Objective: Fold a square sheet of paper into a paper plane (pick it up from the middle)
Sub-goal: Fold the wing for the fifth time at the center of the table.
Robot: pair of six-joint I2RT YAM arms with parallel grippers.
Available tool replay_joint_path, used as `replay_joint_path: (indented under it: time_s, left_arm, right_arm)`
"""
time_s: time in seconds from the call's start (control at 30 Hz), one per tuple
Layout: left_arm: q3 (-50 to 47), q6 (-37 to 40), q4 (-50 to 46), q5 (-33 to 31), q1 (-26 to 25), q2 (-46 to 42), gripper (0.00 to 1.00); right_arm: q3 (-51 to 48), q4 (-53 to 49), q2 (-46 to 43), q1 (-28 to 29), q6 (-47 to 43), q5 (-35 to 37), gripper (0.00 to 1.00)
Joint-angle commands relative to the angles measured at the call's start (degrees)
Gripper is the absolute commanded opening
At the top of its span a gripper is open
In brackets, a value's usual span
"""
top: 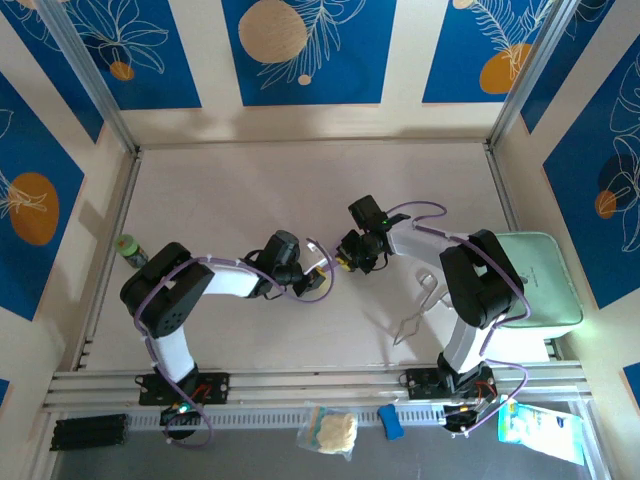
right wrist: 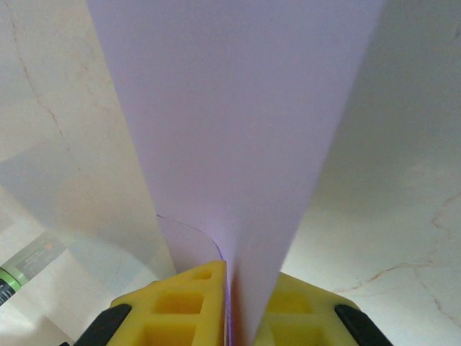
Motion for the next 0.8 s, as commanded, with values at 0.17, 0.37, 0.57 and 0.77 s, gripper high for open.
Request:
replay_joint_path:
  time_s: [0.17, 0.37, 0.57, 0.77]
  left_arm:
    - [0.5, 2.4, -4.0, 0.6, 0.5, -1.7, 0.21]
    - [1.6, 1.6, -5.0, 0.9, 0.6, -1.3, 0.1]
    - [4.9, -3.6, -9.9, 3.3, 1.5, -1.5, 0.03]
    - [8.1, -12.3, -14.9, 7.7, 3.4, 0.0, 0.0]
  right_arm:
    - [1.2, -1.3, 0.4, 0.2, -0.3, -1.0, 0.11]
    - [1.3, -1.2, 0.4, 0.1, -0.9, -1.3, 0.12]
    - [2.0, -2.0, -0.4, -0.8, -3.4, -1.5, 0.3]
    - [1.0, -1.1, -3.3, -2.6, -9.6, -0.9, 0.53]
